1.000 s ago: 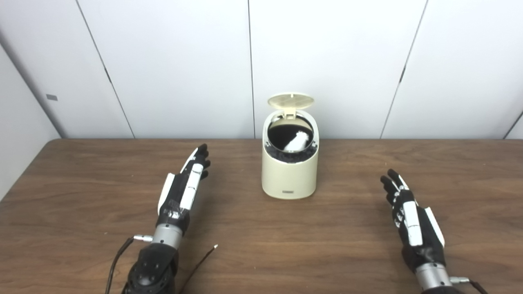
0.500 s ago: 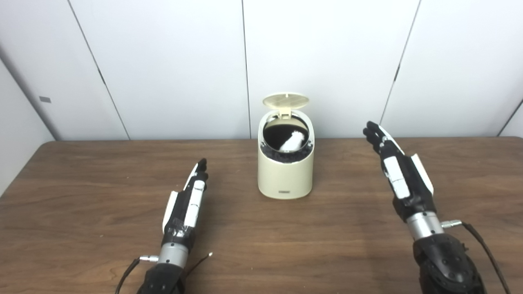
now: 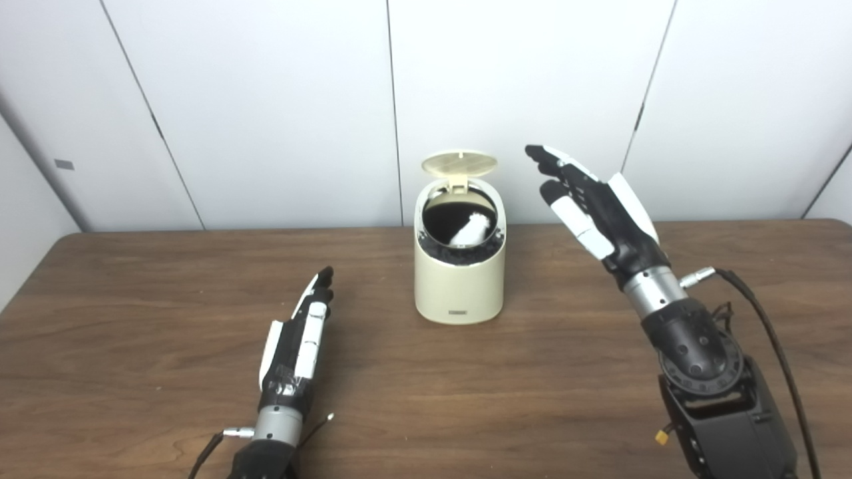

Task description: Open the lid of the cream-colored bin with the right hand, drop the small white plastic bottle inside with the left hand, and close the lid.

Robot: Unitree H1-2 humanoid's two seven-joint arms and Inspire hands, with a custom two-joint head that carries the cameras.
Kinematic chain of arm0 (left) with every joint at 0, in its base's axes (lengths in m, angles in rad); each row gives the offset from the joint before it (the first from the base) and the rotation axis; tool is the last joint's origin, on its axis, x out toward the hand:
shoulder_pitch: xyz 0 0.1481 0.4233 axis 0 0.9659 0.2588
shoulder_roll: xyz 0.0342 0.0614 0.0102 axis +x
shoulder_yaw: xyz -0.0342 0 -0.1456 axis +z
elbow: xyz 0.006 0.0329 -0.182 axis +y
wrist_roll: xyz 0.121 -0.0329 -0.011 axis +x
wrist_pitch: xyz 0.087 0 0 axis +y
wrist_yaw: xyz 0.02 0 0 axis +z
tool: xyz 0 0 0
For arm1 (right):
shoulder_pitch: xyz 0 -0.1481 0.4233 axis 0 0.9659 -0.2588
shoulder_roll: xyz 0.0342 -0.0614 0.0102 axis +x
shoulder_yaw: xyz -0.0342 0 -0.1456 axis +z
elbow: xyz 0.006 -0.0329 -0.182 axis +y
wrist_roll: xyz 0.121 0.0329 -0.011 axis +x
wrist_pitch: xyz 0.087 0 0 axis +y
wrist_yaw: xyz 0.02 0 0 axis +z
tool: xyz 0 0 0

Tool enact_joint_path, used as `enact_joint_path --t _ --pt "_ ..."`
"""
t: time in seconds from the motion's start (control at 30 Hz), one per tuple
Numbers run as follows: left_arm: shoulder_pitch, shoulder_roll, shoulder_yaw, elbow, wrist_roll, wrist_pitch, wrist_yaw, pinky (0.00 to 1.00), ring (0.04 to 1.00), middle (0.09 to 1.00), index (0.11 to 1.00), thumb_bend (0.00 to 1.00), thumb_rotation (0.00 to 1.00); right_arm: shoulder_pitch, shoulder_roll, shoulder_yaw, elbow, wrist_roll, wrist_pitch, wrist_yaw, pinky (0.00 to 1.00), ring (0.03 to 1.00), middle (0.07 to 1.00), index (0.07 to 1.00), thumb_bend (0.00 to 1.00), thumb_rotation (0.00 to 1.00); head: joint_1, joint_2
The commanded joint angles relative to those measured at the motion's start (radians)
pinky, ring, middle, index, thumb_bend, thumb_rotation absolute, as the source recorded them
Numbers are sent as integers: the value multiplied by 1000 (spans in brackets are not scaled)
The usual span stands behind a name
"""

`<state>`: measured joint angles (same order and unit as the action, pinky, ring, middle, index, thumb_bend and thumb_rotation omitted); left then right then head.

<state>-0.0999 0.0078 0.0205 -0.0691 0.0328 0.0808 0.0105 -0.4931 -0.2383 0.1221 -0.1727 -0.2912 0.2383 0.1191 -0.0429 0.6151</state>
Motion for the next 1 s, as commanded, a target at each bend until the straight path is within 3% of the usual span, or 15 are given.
enact_joint_path --t 0.0,0.17,0.33,0.5,0.97 --pt "-25 3 0 -23 14 -14 11 974 970 975 964 548 1000 -75 -9 7 12 -24 -46 -6 813 893 909 895 617 1000 0 0" --pt "-24 -2 -4 -27 19 -8 14 973 969 972 960 577 1000 -131 4 22 79 -43 -83 -12 782 865 899 889 618 1000 0 -1" --pt "-24 -3 -11 -20 19 -17 20 975 963 968 956 570 1000 -169 5 45 116 -85 -102 -14 819 889 908 897 604 1000 5 -3" --pt "-24 -3 -18 -7 20 -40 22 960 962 967 954 583 1000 -201 14 52 140 -119 -82 -17 793 868 893 888 619 1000 5 -4" --pt "-27 -4 -29 7 40 -62 25 924 936 947 938 602 1000 -173 -36 85 87 -154 -96 76 825 894 902 884 566 1000 15 -5"
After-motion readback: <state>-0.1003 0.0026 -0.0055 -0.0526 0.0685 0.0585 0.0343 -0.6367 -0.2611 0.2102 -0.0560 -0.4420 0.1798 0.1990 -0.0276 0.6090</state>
